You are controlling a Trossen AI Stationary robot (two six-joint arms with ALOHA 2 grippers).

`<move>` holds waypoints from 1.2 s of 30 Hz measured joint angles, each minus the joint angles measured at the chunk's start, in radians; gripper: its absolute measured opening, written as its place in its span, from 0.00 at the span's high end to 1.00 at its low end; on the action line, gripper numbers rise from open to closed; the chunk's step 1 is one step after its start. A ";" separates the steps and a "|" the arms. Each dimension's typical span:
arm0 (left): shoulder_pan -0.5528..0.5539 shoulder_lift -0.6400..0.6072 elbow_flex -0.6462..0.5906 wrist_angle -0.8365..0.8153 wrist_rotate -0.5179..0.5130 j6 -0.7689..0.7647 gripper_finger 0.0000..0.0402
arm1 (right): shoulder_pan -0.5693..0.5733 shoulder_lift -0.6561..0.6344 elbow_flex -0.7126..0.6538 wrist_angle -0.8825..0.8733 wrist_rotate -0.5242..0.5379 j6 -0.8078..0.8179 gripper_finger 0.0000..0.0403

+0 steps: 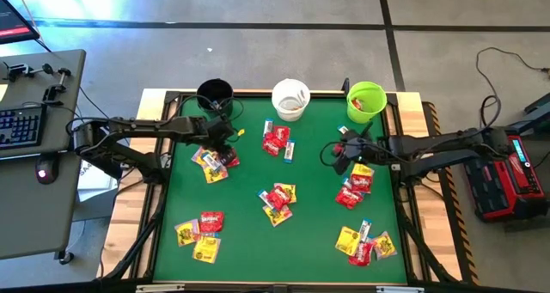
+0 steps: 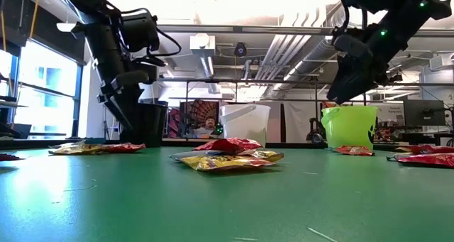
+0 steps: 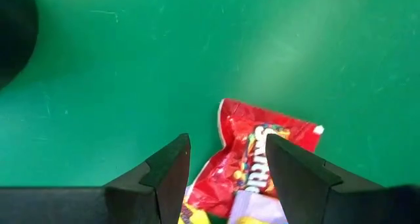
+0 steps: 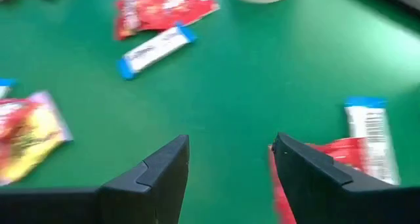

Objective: Sort candy by brand, put in halloween buckets
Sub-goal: Put the red candy into the green bucket

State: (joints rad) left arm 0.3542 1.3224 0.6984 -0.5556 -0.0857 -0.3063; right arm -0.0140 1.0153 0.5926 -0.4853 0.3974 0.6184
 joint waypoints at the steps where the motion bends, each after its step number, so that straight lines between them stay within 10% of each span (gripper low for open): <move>1: 0.000 0.000 0.000 0.014 0.005 -0.009 0.52 | 0.001 0.000 0.000 0.012 -0.015 0.005 0.48; 19: -0.017 0.000 0.001 0.038 0.001 -0.155 0.52 | -0.003 0.001 0.001 0.067 -0.024 0.023 0.48; 36: -0.014 0.017 0.001 0.030 0.061 0.133 0.59 | 0.008 0.001 0.002 0.042 -0.118 0.006 0.50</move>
State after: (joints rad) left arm 0.3400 1.3395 0.6998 -0.5259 -0.0251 -0.1730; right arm -0.0059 1.0161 0.5941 -0.4435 0.2798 0.6245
